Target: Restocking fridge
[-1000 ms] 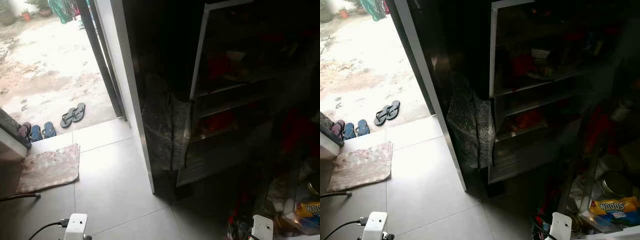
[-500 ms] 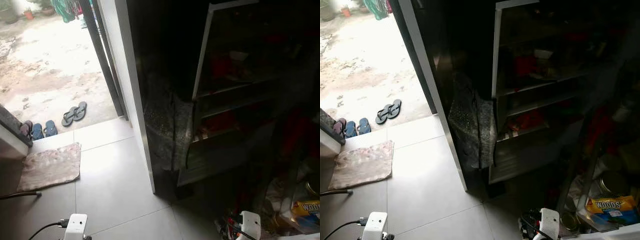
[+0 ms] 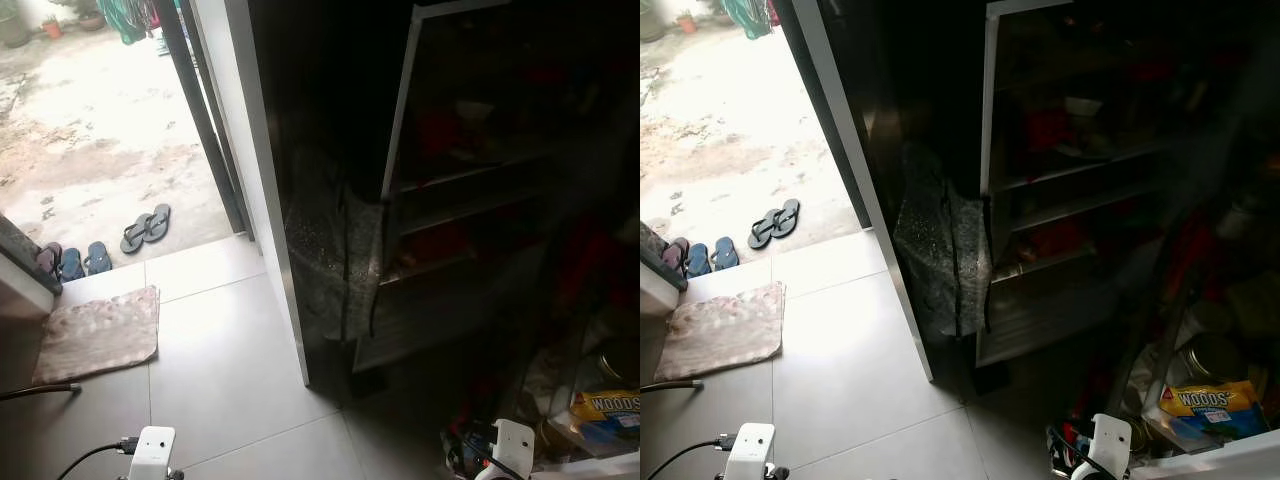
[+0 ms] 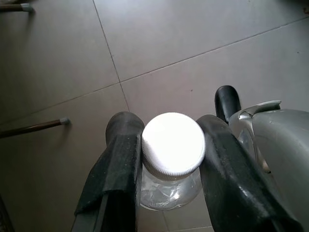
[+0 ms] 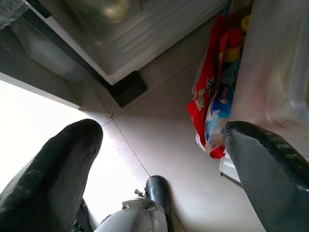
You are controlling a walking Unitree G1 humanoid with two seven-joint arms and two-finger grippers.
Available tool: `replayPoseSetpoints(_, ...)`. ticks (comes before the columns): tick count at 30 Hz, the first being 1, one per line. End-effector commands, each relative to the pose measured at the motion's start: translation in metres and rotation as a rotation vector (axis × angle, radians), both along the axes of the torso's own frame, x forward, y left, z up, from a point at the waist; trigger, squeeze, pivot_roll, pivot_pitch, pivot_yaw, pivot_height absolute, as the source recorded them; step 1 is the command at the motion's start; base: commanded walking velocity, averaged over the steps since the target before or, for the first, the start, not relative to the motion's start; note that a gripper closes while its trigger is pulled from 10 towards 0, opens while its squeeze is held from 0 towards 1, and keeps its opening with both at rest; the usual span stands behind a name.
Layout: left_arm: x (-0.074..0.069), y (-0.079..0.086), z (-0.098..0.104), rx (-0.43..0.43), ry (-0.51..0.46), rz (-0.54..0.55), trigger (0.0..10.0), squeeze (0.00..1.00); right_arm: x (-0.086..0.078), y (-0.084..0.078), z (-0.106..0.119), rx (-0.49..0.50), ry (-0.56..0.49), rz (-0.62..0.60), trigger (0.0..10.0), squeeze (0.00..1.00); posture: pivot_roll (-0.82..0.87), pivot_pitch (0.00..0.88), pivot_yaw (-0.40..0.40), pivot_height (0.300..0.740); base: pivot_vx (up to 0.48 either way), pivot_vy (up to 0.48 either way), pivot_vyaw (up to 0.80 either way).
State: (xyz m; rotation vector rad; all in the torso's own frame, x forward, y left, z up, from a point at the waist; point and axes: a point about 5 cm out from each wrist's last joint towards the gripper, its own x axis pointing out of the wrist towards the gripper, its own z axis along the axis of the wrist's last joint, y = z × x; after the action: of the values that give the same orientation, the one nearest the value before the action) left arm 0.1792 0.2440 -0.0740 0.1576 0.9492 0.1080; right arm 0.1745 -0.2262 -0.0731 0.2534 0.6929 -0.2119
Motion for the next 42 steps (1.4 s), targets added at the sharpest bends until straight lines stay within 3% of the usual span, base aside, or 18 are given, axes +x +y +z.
replayPoseSetpoints(1,-0.008,0.004,-0.003,0.005,0.030,0.009,10.0,0.00,0.005,-0.015,0.006,-0.065,-0.015,-0.047,10.0,0.00,0.00,0.132,0.043,0.740,0.000,0.000,0.00)
replayPoseSetpoints(5,-0.009,0.004,-0.003,0.007,0.032,0.010,10.0,0.00,0.001,-0.031,0.009,-0.120,-0.013,-0.107,10.0,0.00,0.00,0.133,0.042,0.740,0.000,0.000,0.00)
replayPoseSetpoints(17,-0.011,0.004,-0.004,0.006,0.036,0.008,10.0,0.00,-0.009,-0.052,0.015,-0.253,-0.018,-0.204,10.0,0.00,0.00,0.136,0.042,0.740,0.000,0.000,0.00)
replayPoseSetpoints(26,-0.011,0.004,-0.004,0.005,0.038,0.006,10.0,0.00,-0.018,-0.058,0.011,-0.363,0.089,-0.215,10.0,0.00,0.00,0.137,0.041,0.740,0.000,0.000,0.00)
replayPoseSetpoints(42,-0.010,0.002,-0.004,0.004,0.035,-0.004,10.0,0.00,-0.038,-0.062,0.000,-0.414,0.254,-0.180,10.0,0.00,0.00,0.131,0.041,0.740,0.000,0.000,0.00)
